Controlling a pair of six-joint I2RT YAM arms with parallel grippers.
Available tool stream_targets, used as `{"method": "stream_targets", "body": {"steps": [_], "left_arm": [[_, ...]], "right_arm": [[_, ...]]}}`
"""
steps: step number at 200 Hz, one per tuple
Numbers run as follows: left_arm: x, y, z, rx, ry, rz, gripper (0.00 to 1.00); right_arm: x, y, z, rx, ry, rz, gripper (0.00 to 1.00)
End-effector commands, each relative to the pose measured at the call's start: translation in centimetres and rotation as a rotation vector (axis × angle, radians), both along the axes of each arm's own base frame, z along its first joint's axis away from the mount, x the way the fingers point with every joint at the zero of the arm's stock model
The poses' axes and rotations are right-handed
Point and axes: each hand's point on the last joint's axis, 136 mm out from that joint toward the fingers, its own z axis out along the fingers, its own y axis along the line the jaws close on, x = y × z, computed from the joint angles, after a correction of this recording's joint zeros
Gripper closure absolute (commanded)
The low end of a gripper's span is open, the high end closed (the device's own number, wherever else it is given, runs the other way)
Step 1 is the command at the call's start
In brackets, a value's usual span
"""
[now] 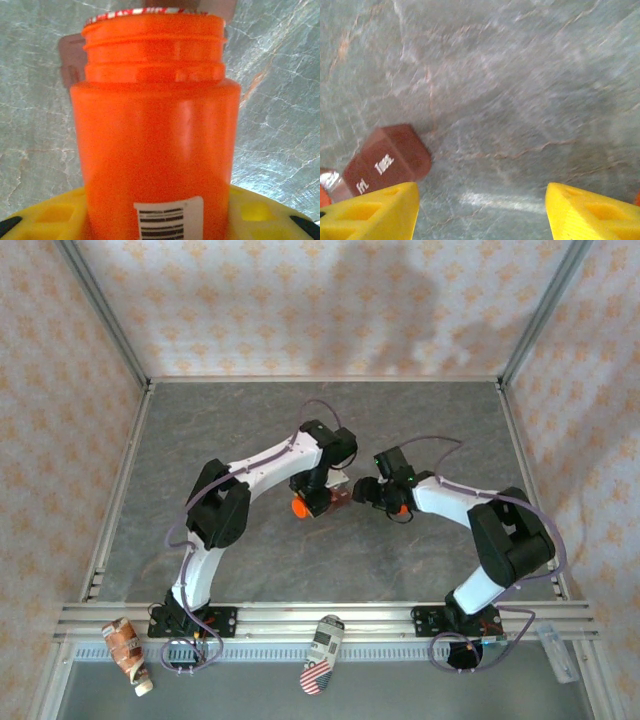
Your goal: Sort the pills into containers
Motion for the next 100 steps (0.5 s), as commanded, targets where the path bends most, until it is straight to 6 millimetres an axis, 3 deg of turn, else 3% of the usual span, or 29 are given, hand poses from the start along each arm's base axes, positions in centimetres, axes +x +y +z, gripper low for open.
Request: {"method": "stream_targets", "body": {"steps": [1, 42, 100], "left_arm": [[1.1, 0.3, 2.7, -0.031, -0.081, 0.021, 1.0], [1.1, 0.3, 2.9, -0.042, -0.084, 0.022, 1.0], [0.8, 0.7, 2.7, -0.038, -0.081, 0.022, 1.0]], "right_arm": [[2.0, -0.1, 1.5, 0.011, -0.041, -0.027, 0.34], [3.0, 1.8, 2.0, 0.054, -0.03, 0.059, 0.37], [3.4, 3.9, -0.1, 0.117, 0.035, 0.122, 0.46]]}}
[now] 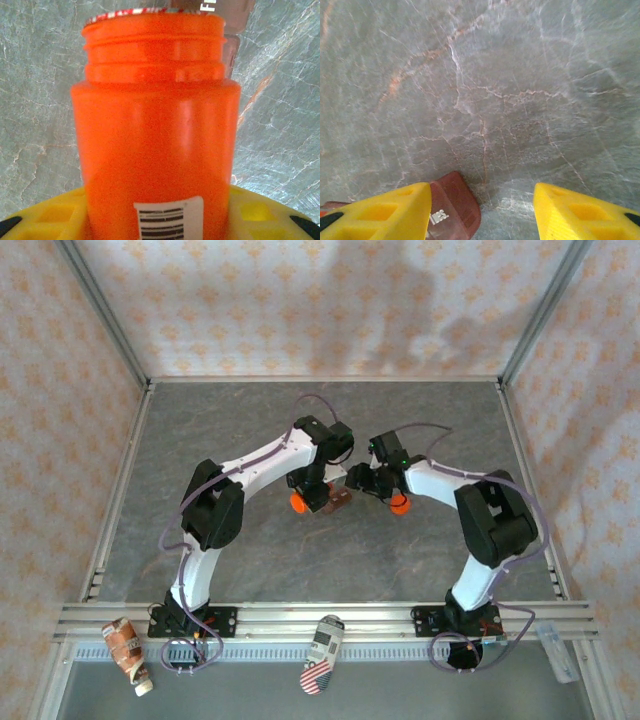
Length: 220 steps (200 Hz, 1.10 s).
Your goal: Sort the pills into containers
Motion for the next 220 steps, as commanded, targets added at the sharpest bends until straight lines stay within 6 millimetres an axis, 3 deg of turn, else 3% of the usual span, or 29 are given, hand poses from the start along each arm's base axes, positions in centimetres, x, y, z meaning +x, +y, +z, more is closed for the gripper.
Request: {"method": "stream_targets", "body": {"steps": [1, 55, 220], "left_arm": [[0.0, 0.5, 1.7, -0.016, -0.041, 0.009, 1.0], [0.1, 0.7, 1.9, -0.02, -0.038, 0.011, 1.0], [-0.6, 1.0, 1.6, -0.014, -0.012, 0.012, 1.0]], "right_arm": [[0.2, 1.1, -0.5, 0.036, 0.019, 0.04, 0.46], [-0.5, 1.6, -1.5, 0.071, 0.05, 0.047, 0.53], [-3.9, 3.7, -0.4, 0.118, 0.038, 0.093, 0.63]]}}
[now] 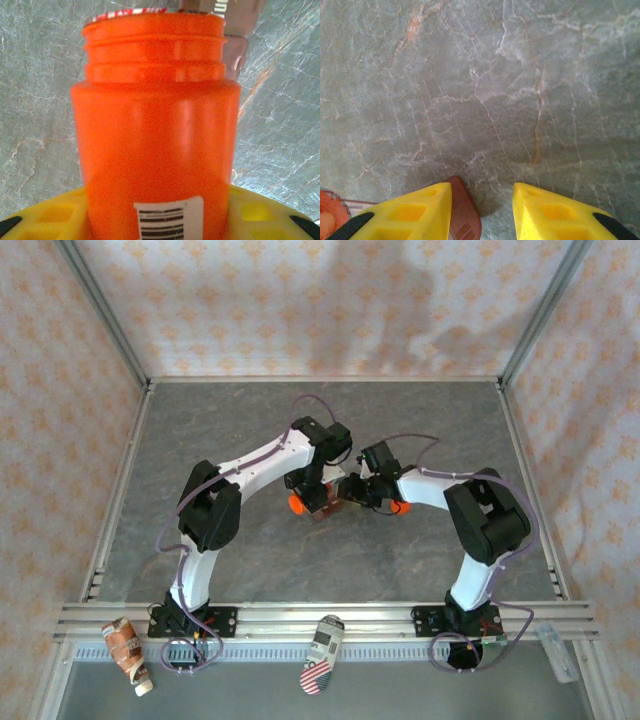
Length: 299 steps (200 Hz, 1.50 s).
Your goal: Sort the pills into containers
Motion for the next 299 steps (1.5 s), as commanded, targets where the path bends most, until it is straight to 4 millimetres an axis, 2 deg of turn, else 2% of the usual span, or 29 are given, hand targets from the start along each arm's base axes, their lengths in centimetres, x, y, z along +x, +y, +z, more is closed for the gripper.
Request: {"method": "stream_targets", "body": {"steps": [1, 46, 86, 120, 156, 160, 185, 299], "left_arm": [[-0.2, 0.6, 1.5, -0.014, -0.013, 0.012, 1.0], [-0.9, 0.7, 2.3, -0.043, -0.016, 0.029, 1.0], [-1.7, 1.0, 3.1, -0.058, -0.01, 0.035, 1.0], [-2.3, 1.2, 3.1, -0.069, 0.002, 0.043, 1.0], [-3.1, 1.3, 2.1, -0.068, 0.04, 0.055, 1.0], [-3.3, 1.3, 2.9, -0.089, 0.023, 0.055, 1.0], [-4.0, 1.6, 2.5, -0.088, 0.04, 0.064, 1.0], [-4.9, 2.1, 1.0, -0.039, 0.096, 0.053, 1.0]], "right_arm": [[-1.2, 0.3, 0.8, 0.016, 0.001, 0.009, 0.63], [-1.4, -1.2, 2.1, -0.01, -0.05, -0.048, 0.58], [-1.6, -0.9, 3.0, 0.011, -0.061, -0.037, 0.57], [-1.7, -0.1, 2.7, 0.024, -0.044, -0.009, 0.57], [-1.8, 0.9, 2.3, 0.023, -0.038, 0.021, 0.58], [-1.7, 0.9, 2.3, 0.023, -0.036, 0.022, 0.58], [-1.8, 1.3, 2.1, 0.026, -0.031, 0.035, 0.58], [-2.2, 1.5, 0.9, 0.024, 0.0, 0.051, 0.6]]}}
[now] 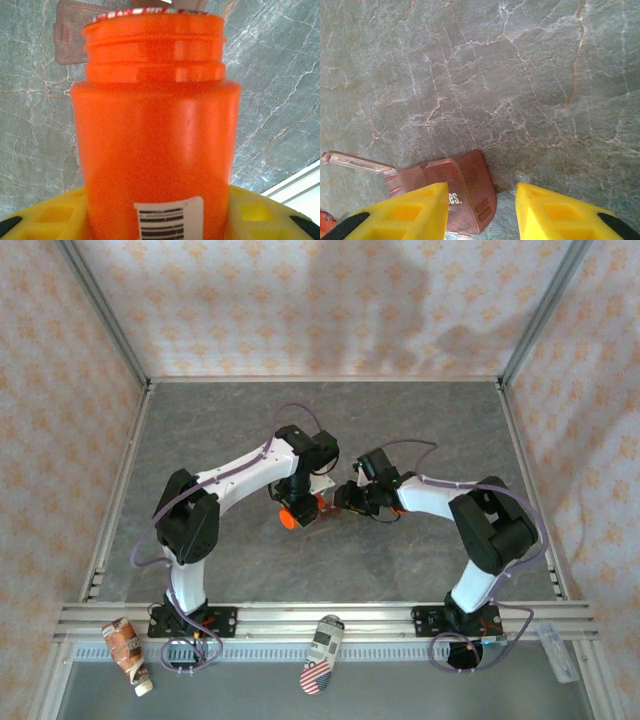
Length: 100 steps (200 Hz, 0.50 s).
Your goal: Sort the pills into containers
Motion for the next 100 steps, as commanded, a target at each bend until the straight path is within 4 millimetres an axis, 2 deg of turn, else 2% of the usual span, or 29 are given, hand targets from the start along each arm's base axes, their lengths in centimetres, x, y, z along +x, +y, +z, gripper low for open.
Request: {"method": "stream_targets", "body": {"steps": [1, 26, 33, 100], "left_arm": [[-0.3, 0.7, 0.0, 0.029, 0.02, 0.005, 1.0], [-0.5, 1.2, 0.2, 0.055, 0.019, -0.01, 1.0], [-0.6, 1.2, -0.7, 0.079, 0.041, -0.015, 1.0], [-0.9, 1.0, -1.1, 0.098, 0.064, -0.037, 1.0]], "right_arm": [[0.2, 0.5, 0.2, 0.01, -0.013, 0.022, 0.6], [-0.1, 0.5, 0.2, 0.011, -0.011, 0.033, 0.61], [-0.1, 0.5, 0.3, 0.012, -0.011, 0.037, 0.61], [-0.2, 0.4, 0.6, 0.007, -0.016, 0.04, 0.61]]}}
